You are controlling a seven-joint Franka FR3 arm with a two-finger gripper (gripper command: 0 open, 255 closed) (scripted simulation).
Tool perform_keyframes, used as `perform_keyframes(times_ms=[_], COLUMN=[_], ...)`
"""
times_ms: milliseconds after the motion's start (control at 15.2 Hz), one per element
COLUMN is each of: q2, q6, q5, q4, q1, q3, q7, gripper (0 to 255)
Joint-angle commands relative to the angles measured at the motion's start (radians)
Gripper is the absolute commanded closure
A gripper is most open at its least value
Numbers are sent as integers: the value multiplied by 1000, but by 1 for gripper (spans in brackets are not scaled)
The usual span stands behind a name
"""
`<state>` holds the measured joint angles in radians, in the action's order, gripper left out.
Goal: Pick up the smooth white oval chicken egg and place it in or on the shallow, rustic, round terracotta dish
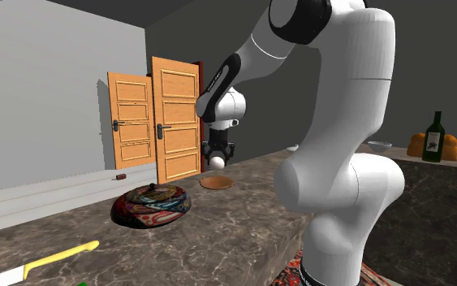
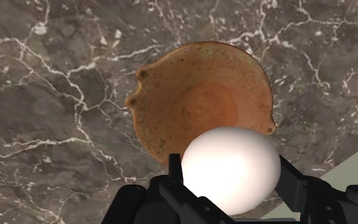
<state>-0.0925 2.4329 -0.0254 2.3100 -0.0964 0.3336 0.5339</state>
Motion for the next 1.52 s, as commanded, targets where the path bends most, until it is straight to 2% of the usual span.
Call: perform_keyframes(times_ms=[0,396,924,990,1320,1452], q2=[15,75,75,75,75,14], q6=[27,119,119,119,119,55], q5=[-9,-48,-48,-48,-48,-10], q4=[12,48,48,48,48,42], q1=[-1,-4,-4,-4,-4,-1], q3=[2,5,4,4,4,4], q7=[7,38,38,38,38,11], gripper=[255,255,255,0,0,0])
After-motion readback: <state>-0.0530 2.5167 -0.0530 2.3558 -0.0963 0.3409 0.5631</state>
